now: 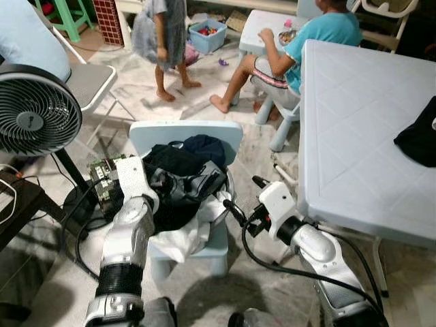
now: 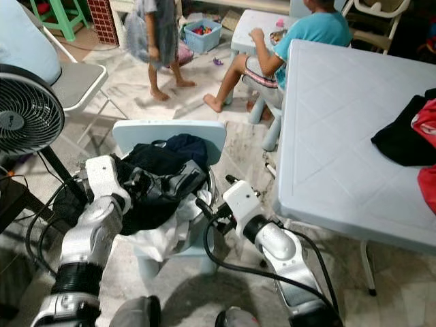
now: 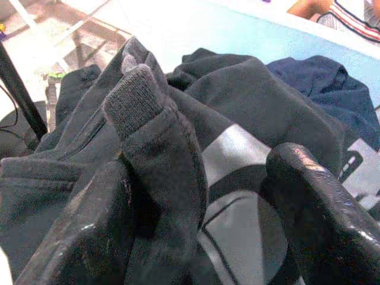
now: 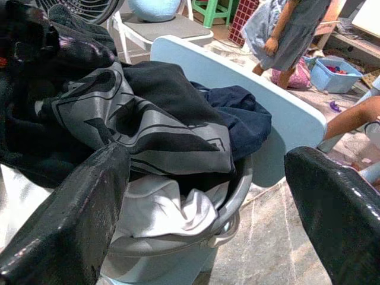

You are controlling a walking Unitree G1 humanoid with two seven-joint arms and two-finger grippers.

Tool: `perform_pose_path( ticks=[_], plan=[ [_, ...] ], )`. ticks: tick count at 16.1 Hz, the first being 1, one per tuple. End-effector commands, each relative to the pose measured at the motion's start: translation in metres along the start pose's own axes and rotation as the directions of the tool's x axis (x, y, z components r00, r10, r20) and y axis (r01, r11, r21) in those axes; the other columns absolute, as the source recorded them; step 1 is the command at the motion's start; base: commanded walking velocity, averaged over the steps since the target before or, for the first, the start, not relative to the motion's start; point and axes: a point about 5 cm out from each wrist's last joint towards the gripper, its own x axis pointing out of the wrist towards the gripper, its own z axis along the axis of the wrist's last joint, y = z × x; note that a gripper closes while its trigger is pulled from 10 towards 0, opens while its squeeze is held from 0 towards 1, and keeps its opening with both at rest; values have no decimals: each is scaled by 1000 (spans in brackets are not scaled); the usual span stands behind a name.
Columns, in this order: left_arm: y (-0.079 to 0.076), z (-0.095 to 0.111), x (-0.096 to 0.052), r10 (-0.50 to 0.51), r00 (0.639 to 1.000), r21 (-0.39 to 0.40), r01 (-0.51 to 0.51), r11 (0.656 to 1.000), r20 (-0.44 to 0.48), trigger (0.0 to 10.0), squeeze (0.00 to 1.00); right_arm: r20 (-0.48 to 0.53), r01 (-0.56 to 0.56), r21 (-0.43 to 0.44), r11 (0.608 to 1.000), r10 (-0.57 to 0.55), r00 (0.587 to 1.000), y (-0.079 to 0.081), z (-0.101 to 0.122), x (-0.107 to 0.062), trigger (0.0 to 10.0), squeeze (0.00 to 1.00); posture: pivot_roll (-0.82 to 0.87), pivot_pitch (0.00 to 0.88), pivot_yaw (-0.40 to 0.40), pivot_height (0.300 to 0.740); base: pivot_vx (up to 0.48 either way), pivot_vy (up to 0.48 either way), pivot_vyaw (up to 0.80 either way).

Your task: Hang hanger

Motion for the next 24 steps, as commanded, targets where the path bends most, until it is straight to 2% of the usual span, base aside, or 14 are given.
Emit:
perform_pose_path(
  ticks=[1, 2, 3, 7, 16, 24],
  plan=[
    [1, 0, 3, 13, 1000, -18, -13, 1000, -4, 4118, 0, 7, 1, -10, 1000, 0, 1000, 0, 3, -2, 10000, 0, 7, 98, -51, 740, 0, 0, 0],
    [2, 3, 5, 20, 1000, -28, -20, 999, 8, 275, 0, 5, 1, -12, 1000, -1, 1000, -1, 3, -3, 10000, 0, -2, 98, -53, 740, 0, 0, 0],
    [3, 3, 6, 22, 1000, -36, -22, 999, 6, 0, 0, 4, 2, -13, 1000, -2, 1000, -2, 3, -3, 10000, 0, -2, 98, -53, 740, 0, 0, 0],
    [6, 1, 10, 38, 999, -76, -38, 996, -5, 0, 0, 3, 1, -16, 1000, -1, 1000, -2, 4, -3, 10000, 0, -1, 99, -54, 740, 0, 0, 0],
    [4, 0, 12, 62, 998, -162, -62, 985, -5, 0, 0, 6, -15, -9, 1000, 15, 1000, -1, 4, -2, 10000, 0, -2, 91, -52, 740, 0, 0, 0],
    [4, 3, 14, 68, 998, -181, -65, 981, 7, 0, 0, 10, -20, -12, 1000, 20, 1000, -1, 4, 1, 10000, 0, 4, 75, -55, 740, 0, 0, 0]
  ],
)
